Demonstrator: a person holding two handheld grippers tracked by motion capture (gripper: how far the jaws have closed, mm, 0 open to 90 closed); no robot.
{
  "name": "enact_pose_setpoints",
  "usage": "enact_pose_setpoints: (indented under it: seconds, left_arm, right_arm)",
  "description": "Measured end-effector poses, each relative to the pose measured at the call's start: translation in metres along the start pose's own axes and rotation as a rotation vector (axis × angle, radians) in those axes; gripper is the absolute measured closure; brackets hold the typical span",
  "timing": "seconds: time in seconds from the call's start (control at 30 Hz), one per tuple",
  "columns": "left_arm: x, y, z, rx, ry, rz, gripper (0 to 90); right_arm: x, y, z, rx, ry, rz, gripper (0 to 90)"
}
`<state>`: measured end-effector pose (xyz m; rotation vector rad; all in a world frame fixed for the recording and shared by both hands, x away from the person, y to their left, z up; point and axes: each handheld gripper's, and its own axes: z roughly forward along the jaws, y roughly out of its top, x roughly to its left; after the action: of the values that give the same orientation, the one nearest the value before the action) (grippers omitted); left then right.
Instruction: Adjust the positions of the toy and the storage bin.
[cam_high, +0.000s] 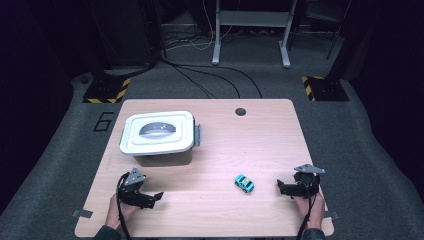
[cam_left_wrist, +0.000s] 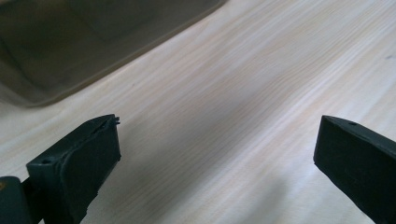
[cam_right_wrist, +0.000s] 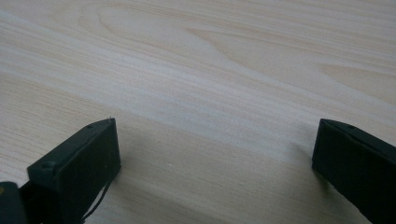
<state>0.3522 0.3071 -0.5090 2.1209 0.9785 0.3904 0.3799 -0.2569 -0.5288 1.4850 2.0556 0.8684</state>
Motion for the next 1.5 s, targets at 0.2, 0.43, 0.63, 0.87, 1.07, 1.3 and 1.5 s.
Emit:
enact_pose_setpoints:
  seconds: [0.2, 0.43, 0.63, 0.87, 1.07, 1.3, 1.5]
  left_arm:
    - [-0.004, 0.012, -0.013, 0.011, -0.058, 0.004, 0.9]
    - [-0.008, 0.03, -0.029, -0.006, -0.084, 0.022, 1.2]
    - [-0.015, 0.05, -0.045, -0.016, -0.104, 0.059, 1.3]
    - [-0.014, 0.072, -0.067, -0.05, -0.093, 0.08, 1.6]
    - [-0.01, 0.087, -0.081, -0.078, -0.078, 0.095, 1.7]
    - [-0.002, 0.111, -0.088, -0.092, -0.039, 0.123, 1.7]
    - [0.01, 0.128, -0.08, -0.085, -0.021, 0.128, 0.6]
  right_arm:
    - [0.0, 0.0, 0.0, 0.001, -0.001, 0.001, 0.4]
    - [0.0, 0.0, 0.0, 0.0, -0.003, 0.002, 0.4]
    - [0.0, 0.0, 0.0, 0.0, -0.004, 0.004, 0.5]
    - [0.0, 0.0, 0.0, -0.001, -0.004, 0.007, 0.8]
    - [0.0, 0.0, 0.0, -0.002, -0.005, 0.007, 0.9]
    - [0.0, 0.0, 0.0, -0.002, -0.004, 0.008, 1.0]
    - [0.0, 0.0, 0.0, -0.002, -0.002, 0.012, 1.2]
